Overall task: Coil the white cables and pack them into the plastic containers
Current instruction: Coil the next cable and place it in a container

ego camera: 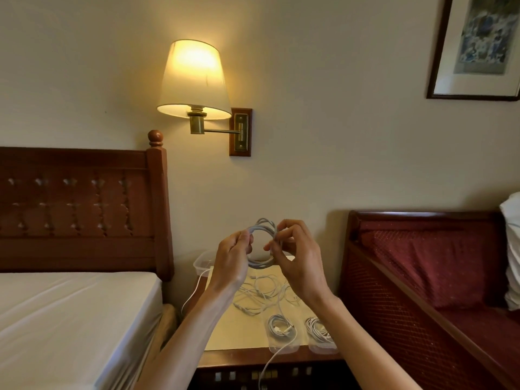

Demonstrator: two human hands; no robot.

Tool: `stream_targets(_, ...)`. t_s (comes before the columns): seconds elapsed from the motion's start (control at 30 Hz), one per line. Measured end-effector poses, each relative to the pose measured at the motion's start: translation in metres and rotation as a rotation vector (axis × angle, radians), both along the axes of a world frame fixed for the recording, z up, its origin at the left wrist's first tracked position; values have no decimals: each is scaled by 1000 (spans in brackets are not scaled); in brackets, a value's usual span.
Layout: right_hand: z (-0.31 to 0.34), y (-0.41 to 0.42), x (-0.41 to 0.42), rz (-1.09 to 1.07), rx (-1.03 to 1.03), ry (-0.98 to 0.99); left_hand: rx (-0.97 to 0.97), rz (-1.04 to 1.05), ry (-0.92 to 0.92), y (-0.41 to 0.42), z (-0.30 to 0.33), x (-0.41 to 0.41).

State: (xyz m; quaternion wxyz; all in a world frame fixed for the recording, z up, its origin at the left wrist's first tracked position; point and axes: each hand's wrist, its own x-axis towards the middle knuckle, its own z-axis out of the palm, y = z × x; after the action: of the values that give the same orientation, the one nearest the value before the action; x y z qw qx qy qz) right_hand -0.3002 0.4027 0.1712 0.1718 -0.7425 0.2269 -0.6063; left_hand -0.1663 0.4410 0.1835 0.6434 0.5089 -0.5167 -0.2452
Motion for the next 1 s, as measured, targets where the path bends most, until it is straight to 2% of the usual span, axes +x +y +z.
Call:
stream_targets(0.07, 5, 6, -5, 125, 169, -56, 16, -8, -6, 1, 1, 0)
stream_targets(0.17, 13, 4, -17, 454, 463, -176, 45, -6, 72, 2, 2, -1)
stream_targets(0.23, 12, -1, -24, 631, 522, -128, 49, 11, 86, 0, 2, 1)
stream_targets(0.37, 8, -4, -24, 522, 422, 36, 78, -29, 89, 0, 1, 4)
stream_targets(0.5, 4, -5, -25, 410, 378, 83, 117, -89, 212, -1, -4, 6)
stream_targets(0.67, 1, -5, -35, 573, 521, 18, 158, -174, 323, -1, -8, 8)
stream_targets(0.83, -1, -10, -44, 800, 727, 60, 294, -435, 430, 1, -5, 8)
stream_targets(0.93, -1, -11, -47, 850, 701, 130, 337, -515, 556, -1, -8, 12)
stream_targets(1.0, 5, -9, -48, 827, 669, 163, 342, -519, 559, -4, -9, 15)
